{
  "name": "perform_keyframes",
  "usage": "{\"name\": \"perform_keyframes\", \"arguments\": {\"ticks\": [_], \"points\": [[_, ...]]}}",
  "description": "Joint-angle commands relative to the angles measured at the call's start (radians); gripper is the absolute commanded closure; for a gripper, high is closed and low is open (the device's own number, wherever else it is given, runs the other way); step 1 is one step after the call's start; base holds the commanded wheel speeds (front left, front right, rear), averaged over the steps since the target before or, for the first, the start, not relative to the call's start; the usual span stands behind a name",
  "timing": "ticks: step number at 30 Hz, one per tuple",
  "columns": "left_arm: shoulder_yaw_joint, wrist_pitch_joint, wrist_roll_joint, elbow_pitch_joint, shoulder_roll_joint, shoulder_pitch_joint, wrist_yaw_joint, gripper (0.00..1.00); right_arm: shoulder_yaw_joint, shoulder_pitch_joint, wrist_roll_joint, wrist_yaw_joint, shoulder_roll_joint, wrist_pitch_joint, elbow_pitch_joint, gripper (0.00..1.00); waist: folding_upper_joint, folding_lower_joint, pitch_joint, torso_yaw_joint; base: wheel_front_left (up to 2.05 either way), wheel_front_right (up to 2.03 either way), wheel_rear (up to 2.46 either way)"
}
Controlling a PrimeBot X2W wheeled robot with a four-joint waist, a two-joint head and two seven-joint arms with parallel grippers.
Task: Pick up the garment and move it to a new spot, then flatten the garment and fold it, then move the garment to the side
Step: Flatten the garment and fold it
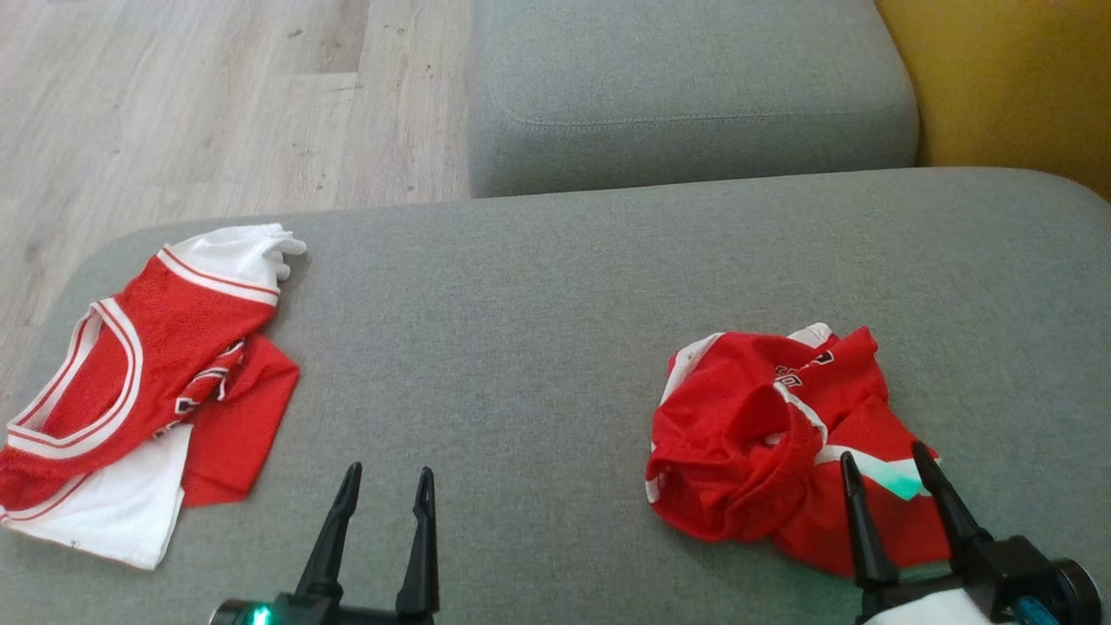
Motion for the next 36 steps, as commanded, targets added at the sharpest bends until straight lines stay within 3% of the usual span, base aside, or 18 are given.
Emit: {"name": "perform_keyframes", "arguments": {"ticks": [1,5,10,17,22,26,29,36], "points": [[0.027,-0.010,-0.001,-0.025,-0.008,-0.037,0.003,0.00,0.020,-0.043,0.005,0.007,-0.007,-0.002,-0.029,0.00,0.0000,0.0000,-0.002,0.000,0.00,0.00,0.00],[0.027,-0.010,0.002,-0.021,-0.008,-0.034,-0.004,0.00,0.028,-0.042,0.006,0.007,-0.007,-0.002,-0.030,0.00,0.0000,0.0000,-0.005,-0.007,0.00,0.00,0.00],[-0.010,-0.010,-0.086,-0.002,-0.008,-0.056,-0.033,0.00,0.044,-0.047,0.007,0.007,-0.007,-0.002,-0.034,0.00,0.0000,0.0000,0.011,-0.042,0.00,0.00,0.00],[-0.173,-0.007,-0.318,0.097,-0.008,-0.190,-0.097,0.00,0.067,-0.056,0.001,0.007,-0.007,-0.002,-0.031,0.00,0.0000,0.0000,0.042,-0.110,0.00,0.00,0.00],[-0.342,0.103,-0.581,0.152,-0.008,-0.337,-0.127,0.00,0.081,-0.054,-0.021,0.007,-0.007,-0.002,-0.027,0.00,0.0000,0.0000,0.066,-0.168,0.00,0.00,0.00],[-0.441,0.219,-0.812,0.152,-0.009,-0.441,-0.118,0.00,0.089,-0.073,-0.015,0.007,-0.007,-0.002,-0.028,0.00,0.0000,0.0000,0.105,-0.221,0.00,0.00,0.00],[-0.490,0.275,-0.984,0.144,-0.009,-0.510,-0.084,0.00,0.095,-0.092,-0.015,0.007,-0.007,-0.002,-0.030,0.00,0.0000,0.0000,0.133,-0.260,0.00,0.00,0.00],[-0.548,0.276,-1.219,0.181,-0.009,-0.639,-0.014,0.00,0.107,-0.121,-0.006,0.007,-0.007,-0.002,-0.031,0.00,0.0000,0.0000,0.186,-0.340,0.00,0.00,0.00]]}}
